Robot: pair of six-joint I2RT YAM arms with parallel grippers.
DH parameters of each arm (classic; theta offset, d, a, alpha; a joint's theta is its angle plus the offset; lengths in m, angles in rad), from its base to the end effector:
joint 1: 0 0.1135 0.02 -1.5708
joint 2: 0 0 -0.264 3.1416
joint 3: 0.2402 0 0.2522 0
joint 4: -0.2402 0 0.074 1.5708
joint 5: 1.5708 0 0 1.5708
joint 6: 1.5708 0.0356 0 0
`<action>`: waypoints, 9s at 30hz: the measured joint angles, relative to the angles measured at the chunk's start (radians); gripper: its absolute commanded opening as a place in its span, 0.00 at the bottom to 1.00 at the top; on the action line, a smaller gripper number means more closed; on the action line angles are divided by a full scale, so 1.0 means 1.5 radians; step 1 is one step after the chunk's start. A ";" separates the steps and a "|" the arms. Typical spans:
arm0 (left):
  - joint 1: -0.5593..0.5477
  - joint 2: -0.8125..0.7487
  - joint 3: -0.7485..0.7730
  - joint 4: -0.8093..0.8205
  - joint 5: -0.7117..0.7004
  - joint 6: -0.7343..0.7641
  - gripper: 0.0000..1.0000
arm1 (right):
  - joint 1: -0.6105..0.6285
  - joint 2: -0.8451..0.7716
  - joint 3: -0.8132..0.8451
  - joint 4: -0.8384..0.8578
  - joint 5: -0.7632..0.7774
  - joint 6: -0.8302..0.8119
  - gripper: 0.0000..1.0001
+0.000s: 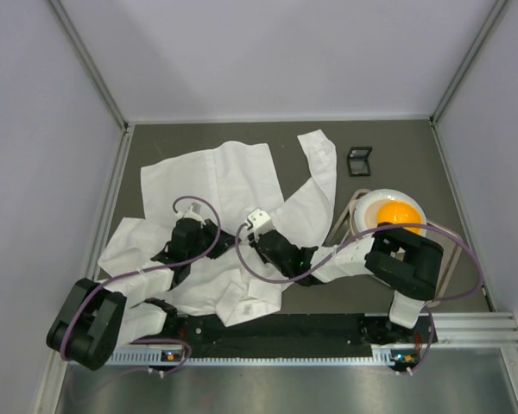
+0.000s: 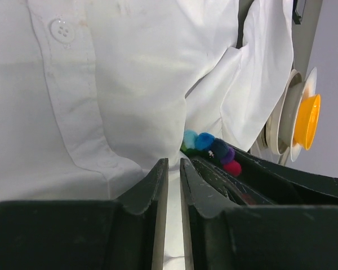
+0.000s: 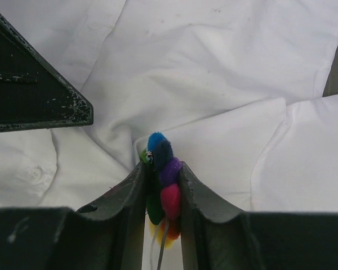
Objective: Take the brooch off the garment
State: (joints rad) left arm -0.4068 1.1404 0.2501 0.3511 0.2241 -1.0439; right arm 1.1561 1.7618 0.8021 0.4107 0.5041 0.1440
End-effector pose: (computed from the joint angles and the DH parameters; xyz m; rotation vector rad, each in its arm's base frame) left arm 0.1841 -0.0879 0.1450 -0.5790 2.2226 -1.0552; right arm 0.1566 0.3130 0.1516 -0.7296 1.9226 0.2732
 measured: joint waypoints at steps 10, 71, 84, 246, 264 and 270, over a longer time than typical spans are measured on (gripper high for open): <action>-0.001 0.020 0.000 0.005 0.018 0.003 0.20 | -0.033 -0.014 -0.053 0.085 -0.072 0.028 0.00; -0.053 0.128 0.170 -0.126 0.066 0.157 0.33 | -0.152 -0.077 -0.089 0.087 -0.310 0.173 0.00; -0.053 0.198 0.194 -0.115 0.091 0.189 0.25 | -0.152 -0.076 -0.090 0.090 -0.312 0.166 0.00; 0.026 0.001 -0.020 0.061 0.172 0.164 0.70 | -0.194 0.076 -0.152 0.411 -0.542 0.284 0.00; 0.044 0.119 -0.047 0.258 0.241 0.183 0.51 | -0.198 0.077 -0.169 0.450 -0.564 0.296 0.00; 0.044 0.152 -0.047 0.284 0.255 0.211 0.53 | -0.202 0.077 -0.177 0.461 -0.570 0.299 0.00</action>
State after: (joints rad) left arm -0.3412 1.3682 0.1795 0.7776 0.6060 -0.7280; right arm 0.8528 1.8771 0.5365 1.1015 -0.3504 0.5922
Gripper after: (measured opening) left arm 0.529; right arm 0.225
